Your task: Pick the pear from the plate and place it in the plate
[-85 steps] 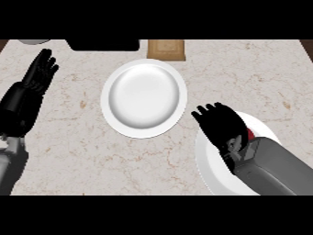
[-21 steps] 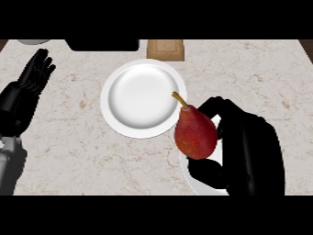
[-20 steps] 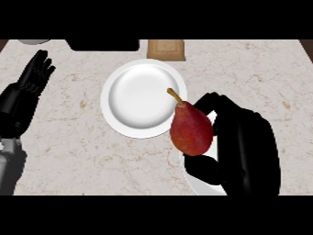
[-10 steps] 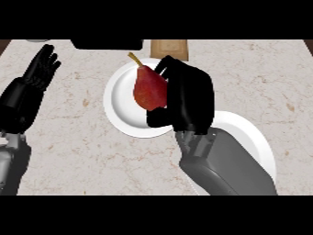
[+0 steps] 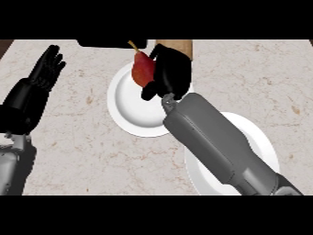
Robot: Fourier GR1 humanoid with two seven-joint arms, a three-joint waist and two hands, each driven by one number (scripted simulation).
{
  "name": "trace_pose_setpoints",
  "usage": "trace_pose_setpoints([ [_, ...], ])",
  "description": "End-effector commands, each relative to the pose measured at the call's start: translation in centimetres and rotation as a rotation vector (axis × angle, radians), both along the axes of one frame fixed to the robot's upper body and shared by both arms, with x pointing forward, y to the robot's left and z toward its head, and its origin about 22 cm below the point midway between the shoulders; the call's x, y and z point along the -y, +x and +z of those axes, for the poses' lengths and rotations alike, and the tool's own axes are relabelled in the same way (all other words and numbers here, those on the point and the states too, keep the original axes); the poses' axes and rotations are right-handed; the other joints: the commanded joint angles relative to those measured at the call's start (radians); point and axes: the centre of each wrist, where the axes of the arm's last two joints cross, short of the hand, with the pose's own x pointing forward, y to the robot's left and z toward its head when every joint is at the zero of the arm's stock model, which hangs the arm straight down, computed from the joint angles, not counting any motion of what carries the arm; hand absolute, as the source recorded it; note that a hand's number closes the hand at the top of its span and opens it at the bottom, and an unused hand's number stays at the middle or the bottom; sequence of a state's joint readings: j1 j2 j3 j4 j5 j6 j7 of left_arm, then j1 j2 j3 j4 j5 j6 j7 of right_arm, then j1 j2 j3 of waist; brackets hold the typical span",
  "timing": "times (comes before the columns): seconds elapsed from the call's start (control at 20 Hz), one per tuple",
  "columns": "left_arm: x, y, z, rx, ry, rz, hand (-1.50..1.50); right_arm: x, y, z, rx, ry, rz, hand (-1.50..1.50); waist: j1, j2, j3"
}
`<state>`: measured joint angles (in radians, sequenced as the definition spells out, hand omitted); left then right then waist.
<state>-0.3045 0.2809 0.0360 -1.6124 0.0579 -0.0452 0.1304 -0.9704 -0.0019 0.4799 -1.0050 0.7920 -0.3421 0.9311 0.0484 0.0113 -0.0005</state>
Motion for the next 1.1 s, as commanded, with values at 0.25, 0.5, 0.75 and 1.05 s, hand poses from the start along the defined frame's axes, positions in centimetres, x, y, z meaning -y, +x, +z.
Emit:
trace_pose_setpoints([
  [0.25,1.2,0.2,0.4,0.012,-0.002,-0.046,0.00,0.6,3.4,-2.6,-0.068,0.118,-0.127,-1.50,0.033,0.008,0.000],
  [0.5,1.1,0.9,-0.7,0.020,0.002,-0.038,0.00,1.1,3.8,-3.5,-0.065,0.215,-0.061,-1.50,0.041,0.015,0.001],
  [0.75,1.2,1.2,-0.5,0.017,-0.011,-0.050,0.00,2.1,3.3,-5.7,0.090,0.329,-0.084,-1.50,0.056,0.023,0.001],
  [1.05,1.3,0.6,-1.3,-0.008,-0.009,-0.040,0.00,1.4,3.8,-2.7,0.225,0.530,-0.107,-1.50,0.040,0.013,0.002],
])
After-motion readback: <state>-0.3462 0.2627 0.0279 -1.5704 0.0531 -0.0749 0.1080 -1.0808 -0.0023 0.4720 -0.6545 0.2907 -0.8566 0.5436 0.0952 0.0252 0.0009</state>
